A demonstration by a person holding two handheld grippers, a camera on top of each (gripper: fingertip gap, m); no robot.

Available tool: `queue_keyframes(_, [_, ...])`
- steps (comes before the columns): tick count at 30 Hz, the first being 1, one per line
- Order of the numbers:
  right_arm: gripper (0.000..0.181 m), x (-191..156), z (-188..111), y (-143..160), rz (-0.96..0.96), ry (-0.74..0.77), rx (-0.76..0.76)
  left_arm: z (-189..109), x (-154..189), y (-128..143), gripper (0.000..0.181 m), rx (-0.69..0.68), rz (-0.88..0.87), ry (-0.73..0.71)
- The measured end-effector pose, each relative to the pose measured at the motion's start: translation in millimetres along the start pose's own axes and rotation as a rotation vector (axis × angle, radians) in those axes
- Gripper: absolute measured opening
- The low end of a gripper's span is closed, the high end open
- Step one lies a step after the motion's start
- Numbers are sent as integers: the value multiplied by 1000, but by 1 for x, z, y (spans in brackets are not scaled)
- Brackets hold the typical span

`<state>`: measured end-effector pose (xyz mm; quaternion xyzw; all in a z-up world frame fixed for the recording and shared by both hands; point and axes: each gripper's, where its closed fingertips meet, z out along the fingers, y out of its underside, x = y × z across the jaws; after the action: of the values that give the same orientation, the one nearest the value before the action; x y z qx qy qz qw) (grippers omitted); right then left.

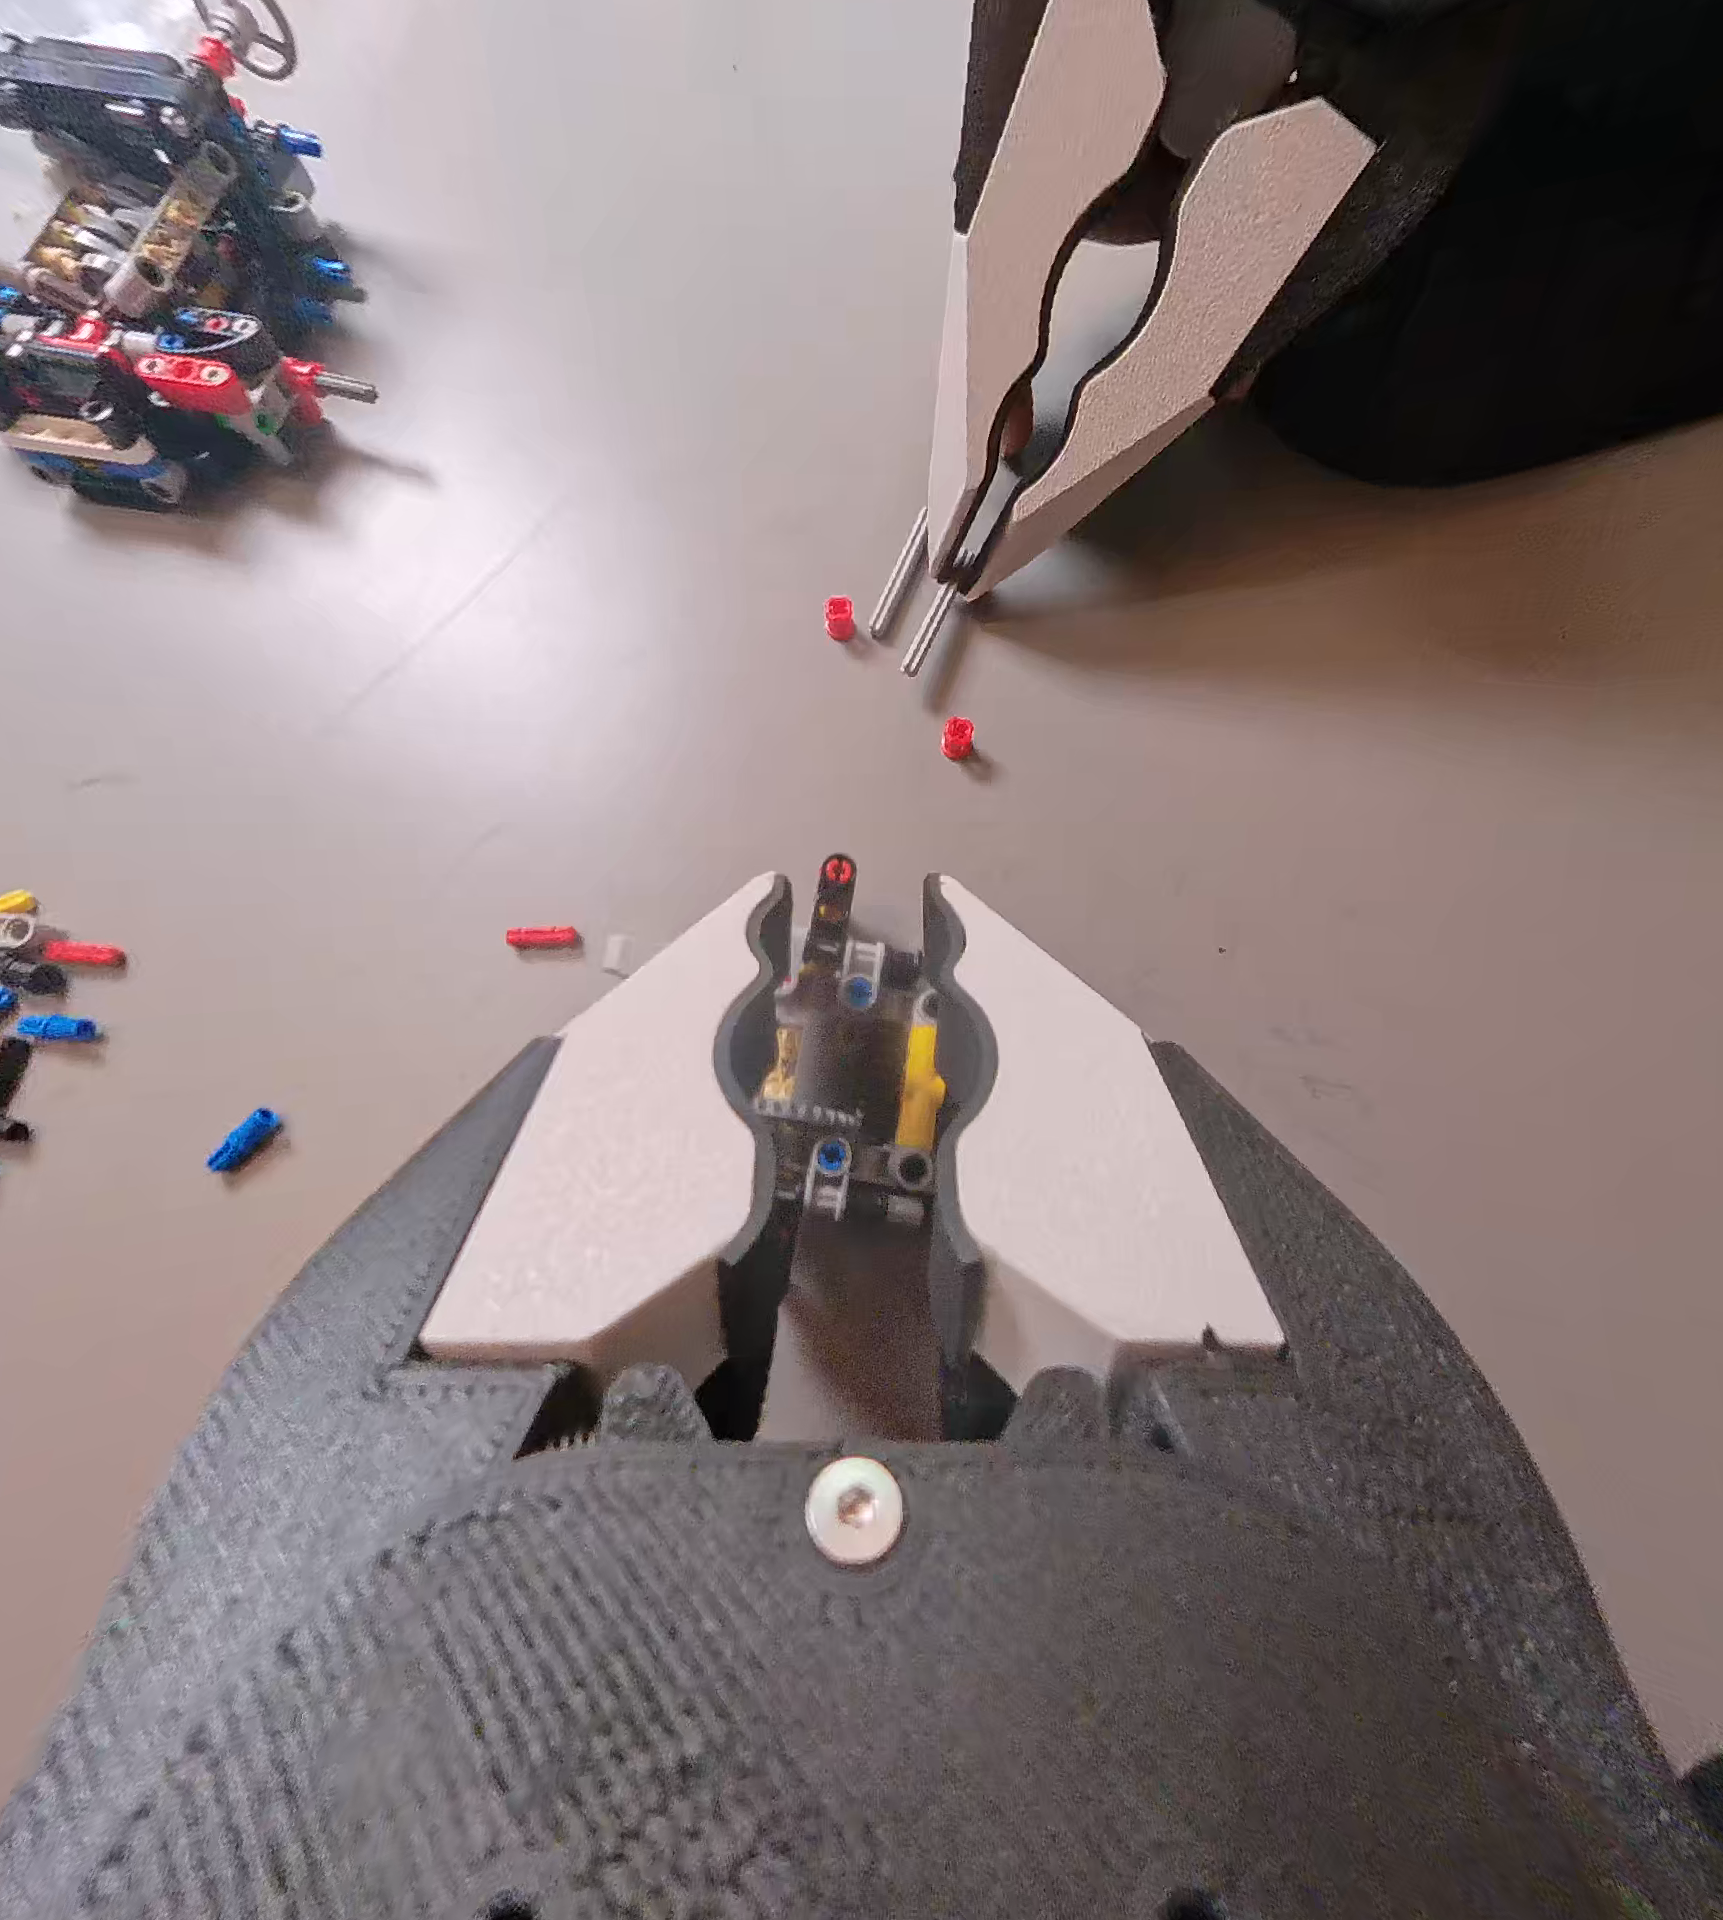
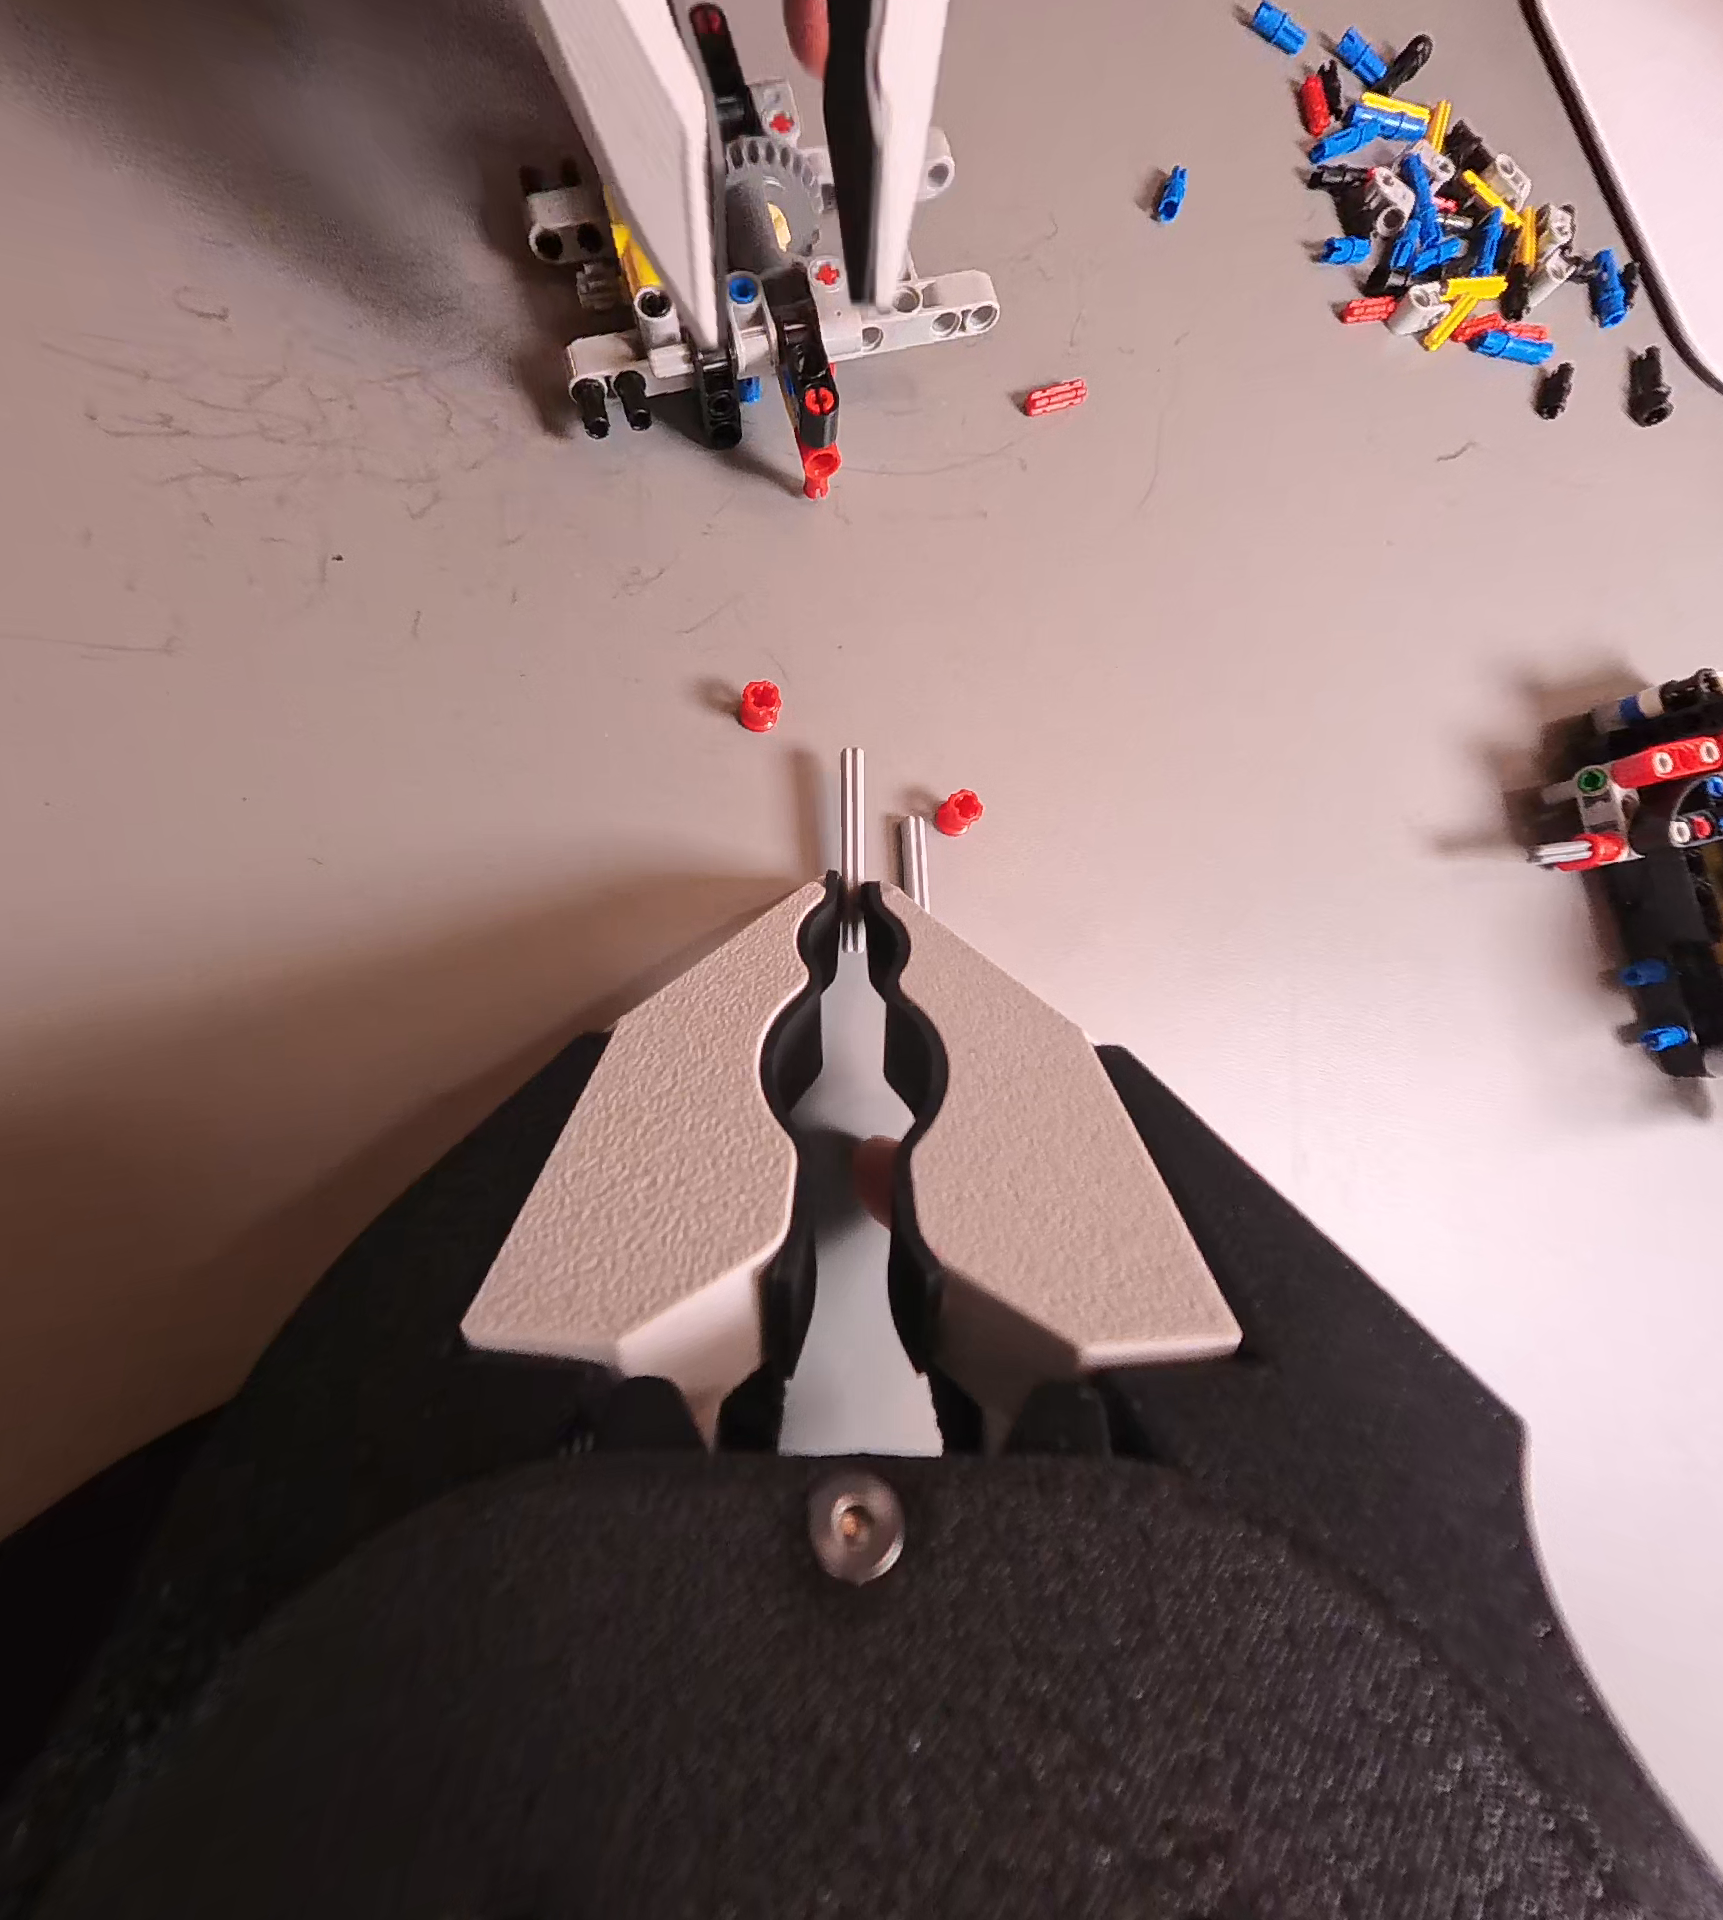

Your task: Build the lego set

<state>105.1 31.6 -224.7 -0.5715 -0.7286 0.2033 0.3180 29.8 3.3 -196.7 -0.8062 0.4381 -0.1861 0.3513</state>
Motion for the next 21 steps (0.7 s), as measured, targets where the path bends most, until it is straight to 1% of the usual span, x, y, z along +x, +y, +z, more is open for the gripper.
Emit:
queue_keyframes(3, [3,0,0,0,0,-1,3,11,1,-1,25,-37,28,20])
queue_keyframes(9, [3,0,0,0,-4,-3,8,20,1,12,21,-133,73,13])
queue_keyframes(14, [3,0,0,-1,-2,-5,14,18,-1,14,6,-144,108,-7])
queue_keyframes(21, [3,-1,2,-6,10,-12,37,10,14,20,5,-117,145,60])
